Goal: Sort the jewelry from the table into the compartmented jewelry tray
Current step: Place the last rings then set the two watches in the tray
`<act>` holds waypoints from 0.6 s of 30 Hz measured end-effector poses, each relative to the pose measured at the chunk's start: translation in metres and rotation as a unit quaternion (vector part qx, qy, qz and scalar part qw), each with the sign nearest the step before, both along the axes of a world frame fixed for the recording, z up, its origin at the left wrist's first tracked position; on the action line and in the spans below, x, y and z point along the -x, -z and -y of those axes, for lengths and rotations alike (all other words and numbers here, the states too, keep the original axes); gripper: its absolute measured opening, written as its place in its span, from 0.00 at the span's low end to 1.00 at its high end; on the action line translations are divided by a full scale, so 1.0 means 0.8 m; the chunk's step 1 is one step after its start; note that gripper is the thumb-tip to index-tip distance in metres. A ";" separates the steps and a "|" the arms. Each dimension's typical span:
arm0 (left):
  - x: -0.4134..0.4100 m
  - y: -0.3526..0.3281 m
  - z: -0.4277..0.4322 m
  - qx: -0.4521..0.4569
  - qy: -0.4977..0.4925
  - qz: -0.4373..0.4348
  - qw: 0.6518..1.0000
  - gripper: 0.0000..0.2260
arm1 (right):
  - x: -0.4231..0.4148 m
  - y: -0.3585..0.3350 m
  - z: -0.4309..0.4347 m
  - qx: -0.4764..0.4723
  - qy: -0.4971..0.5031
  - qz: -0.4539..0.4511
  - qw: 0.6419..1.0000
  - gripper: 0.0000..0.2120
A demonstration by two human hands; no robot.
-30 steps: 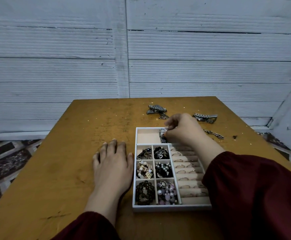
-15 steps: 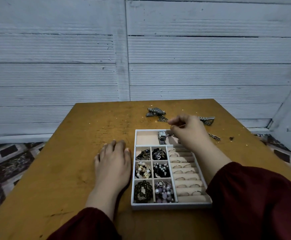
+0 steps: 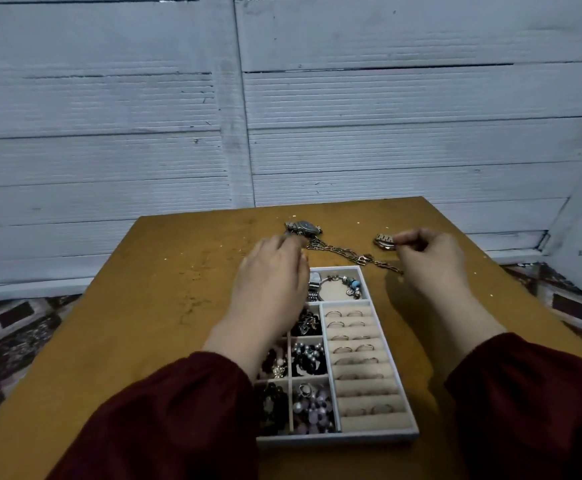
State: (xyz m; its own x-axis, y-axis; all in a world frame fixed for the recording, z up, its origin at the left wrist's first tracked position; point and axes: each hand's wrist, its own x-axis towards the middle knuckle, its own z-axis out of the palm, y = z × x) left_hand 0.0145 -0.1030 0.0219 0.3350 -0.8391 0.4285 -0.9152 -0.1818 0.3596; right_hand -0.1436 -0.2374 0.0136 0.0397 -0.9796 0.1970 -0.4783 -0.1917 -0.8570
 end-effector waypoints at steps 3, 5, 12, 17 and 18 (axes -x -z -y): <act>-0.003 -0.017 0.039 -0.005 0.023 0.015 1.000 0.14 | 0.008 0.010 0.029 0.006 0.032 -0.025 0.999 0.11; -0.005 -0.023 0.065 -0.013 0.036 0.025 0.999 0.14 | 0.011 0.017 0.045 0.030 0.050 -0.054 0.997 0.11; -0.022 -0.021 0.138 -0.072 0.056 0.058 0.994 0.15 | -0.003 0.022 0.072 0.103 -0.013 -0.271 0.957 0.16; -0.044 -0.014 0.164 -0.091 0.038 0.055 0.994 0.14 | -0.014 0.031 0.091 0.083 -0.058 -0.354 0.930 0.20; -0.048 -0.013 0.167 -0.091 0.034 0.052 0.994 0.14 | -0.014 0.032 0.094 0.078 -0.057 -0.352 0.931 0.21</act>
